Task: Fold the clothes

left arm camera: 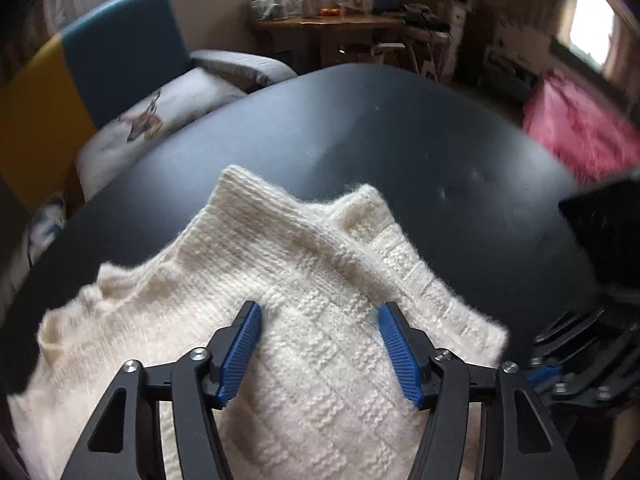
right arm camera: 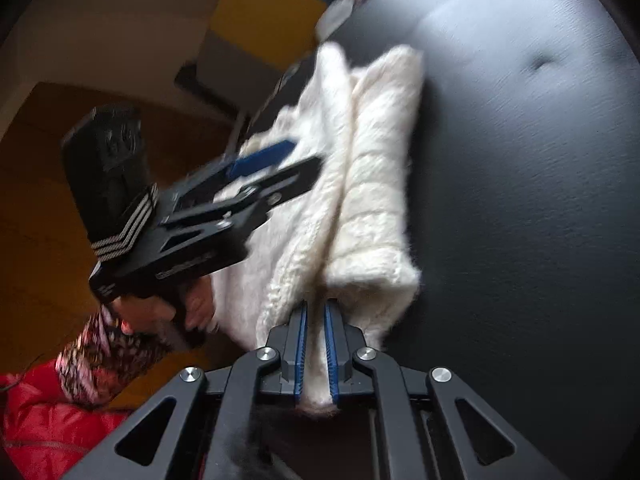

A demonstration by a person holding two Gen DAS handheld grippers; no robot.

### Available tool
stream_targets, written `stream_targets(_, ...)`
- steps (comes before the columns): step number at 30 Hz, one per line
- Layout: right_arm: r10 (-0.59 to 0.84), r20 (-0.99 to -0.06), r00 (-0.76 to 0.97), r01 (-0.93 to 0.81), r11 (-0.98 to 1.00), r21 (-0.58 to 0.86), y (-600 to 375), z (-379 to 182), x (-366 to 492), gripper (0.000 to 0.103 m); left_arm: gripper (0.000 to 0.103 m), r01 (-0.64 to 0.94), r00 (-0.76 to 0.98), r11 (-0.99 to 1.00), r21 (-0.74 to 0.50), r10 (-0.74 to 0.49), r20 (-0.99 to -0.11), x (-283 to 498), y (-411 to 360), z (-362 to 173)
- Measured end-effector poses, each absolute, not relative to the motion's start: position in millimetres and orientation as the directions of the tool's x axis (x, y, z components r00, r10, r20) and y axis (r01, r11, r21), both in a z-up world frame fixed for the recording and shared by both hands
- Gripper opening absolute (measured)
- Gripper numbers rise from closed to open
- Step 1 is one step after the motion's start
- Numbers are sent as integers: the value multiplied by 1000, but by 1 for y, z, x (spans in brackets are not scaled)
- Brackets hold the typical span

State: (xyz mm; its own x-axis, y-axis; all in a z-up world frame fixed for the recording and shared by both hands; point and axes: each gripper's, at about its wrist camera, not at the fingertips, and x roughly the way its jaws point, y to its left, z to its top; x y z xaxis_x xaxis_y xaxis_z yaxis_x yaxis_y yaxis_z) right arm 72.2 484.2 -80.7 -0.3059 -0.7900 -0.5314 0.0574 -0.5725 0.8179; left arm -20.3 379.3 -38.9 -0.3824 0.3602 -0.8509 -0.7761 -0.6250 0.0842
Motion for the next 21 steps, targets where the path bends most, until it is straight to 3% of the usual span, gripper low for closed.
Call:
stream_targets(5, -807, -569, -158, 135, -589, 797, 484, -79, 84, 8, 69, -770, -402, -633, 83, 379, -833, -16, 380, -45)
stream_targets(8, -786, -599, -155, 139, -617, 774, 482, -78, 90, 4, 71, -768, -434, -633, 102, 397, -809, -11, 379, -49)
stream_targets(11, -734, -625, -266, 130, -670, 731, 482, -70, 98, 4, 69, -763, -436, -642, 76, 425, -793, -10, 375, -43)
stream_targets(15, -644, -606, -466, -22, -677, 736, 494, -64, 110, 8, 69, -737, -423, -675, -41, 508, -750, -13, 359, -26)
stream_targets(21, -555, -599, -578, -187, -624, 759, 486, -82, 117, 7, 70, -700, -475, -714, -8, 474, -742, -11, 358, -29)
